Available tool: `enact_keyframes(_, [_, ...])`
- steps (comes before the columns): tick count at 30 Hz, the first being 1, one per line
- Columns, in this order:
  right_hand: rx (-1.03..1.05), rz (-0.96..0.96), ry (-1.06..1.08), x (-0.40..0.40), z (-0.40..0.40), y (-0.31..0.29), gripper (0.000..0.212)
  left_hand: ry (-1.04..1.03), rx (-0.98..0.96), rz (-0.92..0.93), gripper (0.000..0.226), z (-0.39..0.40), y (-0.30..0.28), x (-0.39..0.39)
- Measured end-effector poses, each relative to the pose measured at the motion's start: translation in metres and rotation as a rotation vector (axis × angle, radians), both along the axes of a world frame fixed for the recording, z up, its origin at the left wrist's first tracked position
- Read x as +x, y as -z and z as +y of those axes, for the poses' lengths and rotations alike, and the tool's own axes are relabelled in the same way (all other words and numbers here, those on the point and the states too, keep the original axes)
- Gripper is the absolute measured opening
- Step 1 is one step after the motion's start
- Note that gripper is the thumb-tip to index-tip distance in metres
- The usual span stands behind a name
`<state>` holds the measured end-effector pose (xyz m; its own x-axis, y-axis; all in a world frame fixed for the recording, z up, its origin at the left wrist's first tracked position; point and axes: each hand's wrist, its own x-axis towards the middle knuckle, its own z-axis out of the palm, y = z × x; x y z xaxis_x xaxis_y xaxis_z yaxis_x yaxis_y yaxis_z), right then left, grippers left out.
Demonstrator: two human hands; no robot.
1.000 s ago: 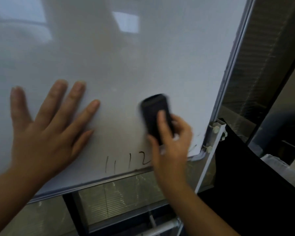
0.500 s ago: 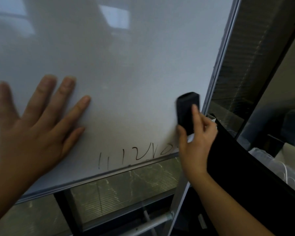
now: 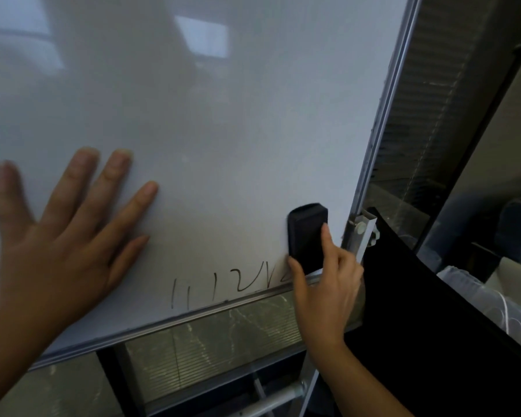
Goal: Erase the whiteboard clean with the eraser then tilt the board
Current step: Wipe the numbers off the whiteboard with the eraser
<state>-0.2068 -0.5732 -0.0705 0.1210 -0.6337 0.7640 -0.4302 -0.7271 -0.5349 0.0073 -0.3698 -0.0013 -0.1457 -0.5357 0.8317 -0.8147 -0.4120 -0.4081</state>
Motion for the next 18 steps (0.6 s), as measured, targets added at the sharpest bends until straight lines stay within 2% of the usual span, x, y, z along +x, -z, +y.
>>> enact_keyframes(5, [0.248, -0.08, 0.009, -0.005, 0.004, 0.015, 0.076, 0.009, 0.004, -0.008, 0.055, -0.004, 0.003, -0.002])
enact_keyframes(11, [0.767, -0.322, -0.06, -0.001, 0.014, 0.018, 0.071, -0.028, 0.017, 0.059, 0.056, 0.001, 0.004, 0.0])
enact_keyframes(15, [0.884, -0.456, -0.151, 0.004, 0.009, 0.0, 0.07, -0.048, 0.041, 0.074, 0.056, 0.003, 0.001, -0.004])
enact_keyframes(18, [0.853, -0.432, -0.257, 0.011, 0.029, -0.006, 0.071, -0.066, 0.059, 0.085, 0.054, 0.006, -0.001, -0.007])
